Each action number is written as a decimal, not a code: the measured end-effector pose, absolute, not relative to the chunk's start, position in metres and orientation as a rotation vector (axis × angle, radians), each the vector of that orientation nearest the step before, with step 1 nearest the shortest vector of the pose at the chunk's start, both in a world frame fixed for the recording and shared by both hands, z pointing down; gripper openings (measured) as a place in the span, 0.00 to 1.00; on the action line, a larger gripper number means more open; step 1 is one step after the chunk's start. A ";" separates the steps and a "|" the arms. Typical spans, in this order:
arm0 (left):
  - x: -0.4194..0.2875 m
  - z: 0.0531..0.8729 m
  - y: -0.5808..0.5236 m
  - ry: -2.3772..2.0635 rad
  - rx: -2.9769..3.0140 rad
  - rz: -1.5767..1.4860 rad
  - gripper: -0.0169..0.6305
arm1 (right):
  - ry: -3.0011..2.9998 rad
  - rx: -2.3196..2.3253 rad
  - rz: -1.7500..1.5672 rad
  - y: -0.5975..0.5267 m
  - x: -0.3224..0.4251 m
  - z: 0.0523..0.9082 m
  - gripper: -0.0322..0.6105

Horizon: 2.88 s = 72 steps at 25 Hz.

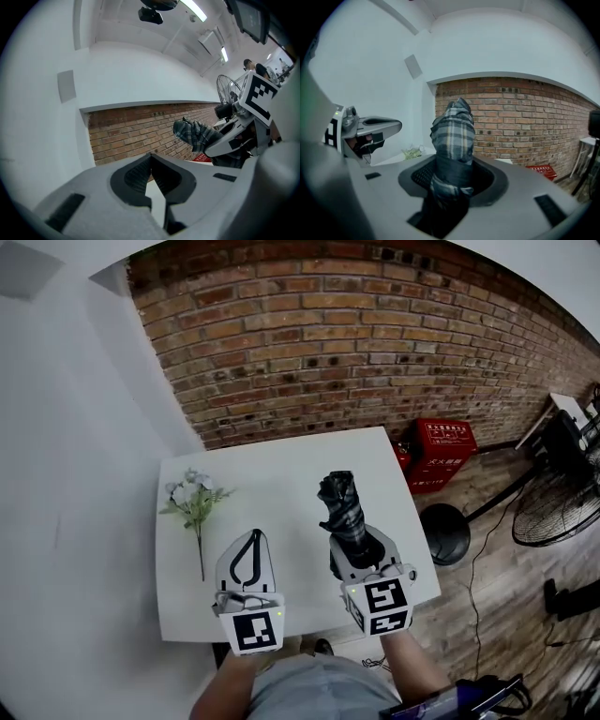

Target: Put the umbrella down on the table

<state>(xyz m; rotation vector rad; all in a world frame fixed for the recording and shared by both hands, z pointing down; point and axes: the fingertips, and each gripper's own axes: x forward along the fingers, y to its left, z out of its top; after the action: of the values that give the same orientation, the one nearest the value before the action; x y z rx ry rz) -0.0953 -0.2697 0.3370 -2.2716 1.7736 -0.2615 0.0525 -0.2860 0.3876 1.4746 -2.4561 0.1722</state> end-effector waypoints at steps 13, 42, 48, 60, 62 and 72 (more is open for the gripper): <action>-0.112 0.371 -0.290 1.769 -2.348 -0.339 0.04 | -2.391 1.450 0.279 -0.301 0.040 0.437 0.34; -0.139 0.456 -0.331 1.795 -2.467 -0.495 0.04 | -2.235 1.392 0.452 -0.321 0.028 0.550 0.34; -0.144 0.461 -0.334 1.802 -2.468 -0.507 0.04 | -2.215 1.379 0.477 -0.322 0.025 0.567 0.34; -0.148 0.462 -0.338 1.813 -2.464 -0.517 0.04 | -2.195 1.356 0.511 -0.323 0.025 0.576 0.35; -0.148 0.461 -0.338 1.812 -2.462 -0.517 0.04 | -2.192 1.353 0.514 -0.323 0.025 0.577 0.35; -0.148 0.459 -0.338 1.823 -2.457 -0.514 0.04 | -2.182 1.342 0.532 -0.325 0.026 0.580 0.35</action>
<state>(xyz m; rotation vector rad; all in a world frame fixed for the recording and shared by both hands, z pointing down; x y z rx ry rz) -0.1482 -0.3380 0.4588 -2.4569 1.8231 -0.5140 0.0257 -0.3250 0.5797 1.3416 -2.1823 0.5323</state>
